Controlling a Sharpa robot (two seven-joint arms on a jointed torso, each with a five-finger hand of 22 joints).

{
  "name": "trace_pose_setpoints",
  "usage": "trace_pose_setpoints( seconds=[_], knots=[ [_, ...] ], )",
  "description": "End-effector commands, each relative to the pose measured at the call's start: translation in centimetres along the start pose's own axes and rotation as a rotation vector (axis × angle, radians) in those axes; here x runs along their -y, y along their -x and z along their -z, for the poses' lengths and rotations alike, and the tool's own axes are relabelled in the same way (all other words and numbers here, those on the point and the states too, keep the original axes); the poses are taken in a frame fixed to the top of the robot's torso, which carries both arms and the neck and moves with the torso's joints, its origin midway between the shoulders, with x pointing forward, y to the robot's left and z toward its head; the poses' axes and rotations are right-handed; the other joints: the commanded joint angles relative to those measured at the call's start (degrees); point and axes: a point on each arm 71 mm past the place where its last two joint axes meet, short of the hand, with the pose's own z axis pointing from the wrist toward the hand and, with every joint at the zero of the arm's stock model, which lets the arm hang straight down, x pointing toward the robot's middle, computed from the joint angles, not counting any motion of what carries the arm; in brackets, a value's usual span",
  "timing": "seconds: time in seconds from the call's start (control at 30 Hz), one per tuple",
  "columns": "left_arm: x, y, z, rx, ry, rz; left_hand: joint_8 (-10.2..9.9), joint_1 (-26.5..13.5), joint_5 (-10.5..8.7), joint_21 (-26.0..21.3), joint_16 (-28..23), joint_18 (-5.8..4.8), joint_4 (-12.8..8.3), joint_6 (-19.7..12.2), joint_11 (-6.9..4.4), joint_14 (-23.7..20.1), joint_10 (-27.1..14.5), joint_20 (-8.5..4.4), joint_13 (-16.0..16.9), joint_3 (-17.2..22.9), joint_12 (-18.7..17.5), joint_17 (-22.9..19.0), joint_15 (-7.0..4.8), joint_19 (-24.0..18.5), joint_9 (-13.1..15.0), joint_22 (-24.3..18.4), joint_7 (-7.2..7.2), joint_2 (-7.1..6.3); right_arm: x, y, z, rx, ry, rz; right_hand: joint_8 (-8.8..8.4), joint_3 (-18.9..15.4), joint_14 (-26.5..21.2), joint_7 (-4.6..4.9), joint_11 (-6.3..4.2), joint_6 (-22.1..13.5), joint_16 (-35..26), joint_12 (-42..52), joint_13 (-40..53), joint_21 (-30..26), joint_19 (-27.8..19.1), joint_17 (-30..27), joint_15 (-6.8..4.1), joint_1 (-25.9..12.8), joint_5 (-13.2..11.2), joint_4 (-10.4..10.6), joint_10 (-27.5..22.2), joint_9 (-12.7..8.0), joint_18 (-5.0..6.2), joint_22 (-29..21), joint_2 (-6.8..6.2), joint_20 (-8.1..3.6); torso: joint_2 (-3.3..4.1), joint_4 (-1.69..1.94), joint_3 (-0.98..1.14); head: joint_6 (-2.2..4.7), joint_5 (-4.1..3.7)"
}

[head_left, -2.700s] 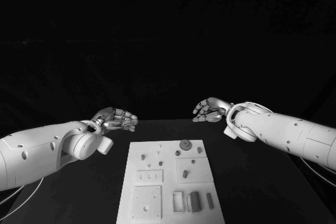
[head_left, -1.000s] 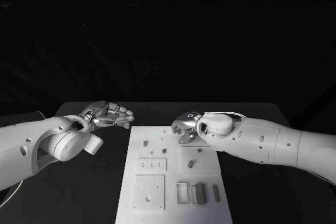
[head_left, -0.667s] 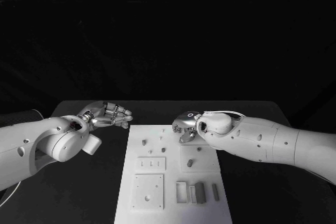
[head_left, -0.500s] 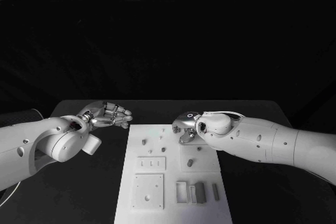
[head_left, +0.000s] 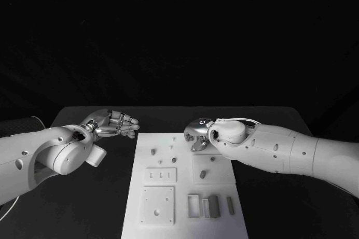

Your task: Assemble the parts on the task board

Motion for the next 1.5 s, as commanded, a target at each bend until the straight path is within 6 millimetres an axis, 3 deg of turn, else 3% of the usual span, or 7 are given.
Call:
trace_pose_setpoints(
  seconds=[0.03, 0.33, 0.6, 0.73, 1.13, 1.37, 1.5],
  knots=[
    [0.3, 0.0, 0.0, 0.003, -0.013, -0.004, -0.13, -0.09, 0.00, -0.21, -0.33, 0.19, 0.01, -0.22, 0.12, 0.28, 0.22, -0.36, 0.07, 0.33, -0.40, 0.12, -0.15, 0.11, 0.10, 0.01, -0.14, -0.41, 0.3, -1.3, 0.2, -0.084, -0.023, 0.033, 0.44, 0.38, 0.06, -0.04, 0.26, 0.67, 0.26, 0.20, 0.18, 0.23, -0.27, -0.14, -0.40, -0.04, 0.04, -0.08, 0.88, 0.14, 2.76, 1.30, 0.69, -0.15, 0.20, 0.06, -0.08, -0.01, -0.23],
    [0.2, 0.2, 0.0, 0.010, -0.007, -0.005, -0.10, 0.26, 0.00, -0.22, -0.39, 0.13, 0.00, -0.16, 0.11, 0.37, 0.30, -0.44, 0.13, 0.51, -0.45, 0.26, -0.19, 0.20, 0.14, 0.03, -0.16, -0.38, 0.0, -1.5, 0.6, -0.096, -0.019, 0.036, 0.78, 0.29, 0.09, 0.12, -0.29, 1.24, 0.62, 0.79, 1.23, 0.64, -0.32, -0.65, -0.93, 0.01, 0.03, -0.07, 2.76, 0.37, 2.76, 1.26, 0.68, -0.24, 0.39, 0.15, 0.00, 0.13, -0.05],
    [0.2, 0.2, -0.1, 0.008, -0.009, -0.005, -0.10, 0.30, -0.01, -0.23, -0.42, 0.09, 0.03, -0.15, 0.11, 0.40, 0.31, -0.45, 0.15, 0.53, -0.48, 0.31, -0.20, 0.22, 0.15, 0.04, -0.16, -0.38, 0.0, -1.6, 0.9, -0.104, -0.024, 0.046, 0.92, 0.22, 0.06, 0.32, -0.52, 1.52, 0.73, 0.89, 1.78, 0.76, -0.31, -0.92, -1.15, -0.36, 0.03, -0.03, 3.28, 0.49, 2.76, 1.22, 0.65, -0.24, 0.51, 0.16, -0.11, 0.14, 0.13],
    [0.2, 0.3, 0.0, 0.011, -0.008, -0.006, -0.11, 0.30, -0.01, -0.23, -0.43, 0.08, 0.04, -0.15, 0.12, 0.41, 0.31, -0.45, 0.15, 0.53, -0.49, 0.32, -0.20, 0.23, 0.15, 0.04, -0.16, -0.39, 0.0, -1.7, 1.0, -0.107, -0.026, 0.049, 0.93, 0.21, 0.06, 0.32, -0.53, 1.55, 0.75, 0.86, 1.85, 0.78, -0.31, -0.96, -1.17, -0.40, 0.04, -0.04, 3.28, 0.51, 2.76, 1.22, 0.57, -0.25, 0.56, 0.12, 0.00, 0.31, 0.18],
    [0.1, 0.5, 0.0, 0.019, -0.008, -0.006, -0.17, 0.27, -0.01, -0.31, -0.59, -0.04, 0.07, -0.25, 0.33, 0.41, -0.14, -0.51, 0.08, 0.51, -0.88, 0.49, -0.19, 0.24, 0.16, 0.04, -0.12, -0.55, -0.3, -1.7, 1.5, -0.115, -0.021, 0.054, 0.85, 0.30, 0.37, 0.42, -0.81, 1.41, 1.09, 1.00, 2.64, 1.08, 0.01, -1.22, -1.44, -0.41, 0.03, -0.02, 3.95, 0.54, 2.76, 1.20, 0.38, -0.41, 0.74, 0.08, 0.05, 0.42, 0.14],
    [0.1, 0.5, 0.1, 0.019, -0.008, -0.006, -0.17, 0.28, -0.01, -0.33, -0.62, -0.06, 0.06, -0.23, 0.35, 0.41, -0.17, -0.53, 0.08, 0.51, -0.92, 0.52, -0.19, 0.24, 0.17, 0.04, -0.12, -0.56, -0.4, -1.7, 1.7, -0.116, -0.021, 0.057, 1.09, 0.48, 0.49, 0.40, -0.99, 1.84, 1.27, 1.10, 3.20, 1.22, 0.15, -1.39, -1.61, -0.30, 0.06, -0.05, 4.39, 0.72, 2.76, 1.19, 0.54, -0.52, 0.77, 0.04, 0.02, 0.62, 0.04],
    [0.1, 0.5, 0.1, 0.018, -0.008, -0.006, -0.17, 0.29, -0.01, -0.34, -0.63, -0.07, 0.06, -0.23, 0.36, 0.41, -0.19, -0.53, 0.08, 0.52, -0.95, 0.53, -0.19, 0.25, 0.17, 0.04, -0.12, -0.57, -0.7, -1.7, 1.7, -0.116, -0.015, 0.061, 1.17, 0.69, 0.52, 0.34, -1.08, 1.95, 1.36, 1.08, 3.54, 1.29, 0.16, -1.52, -1.70, 0.06, 0.07, -0.11, 4.53, 0.82, 2.76, 1.19, 0.82, -0.60, 0.77, 0.19, -0.04, 0.51, 0.01]
  ],
)
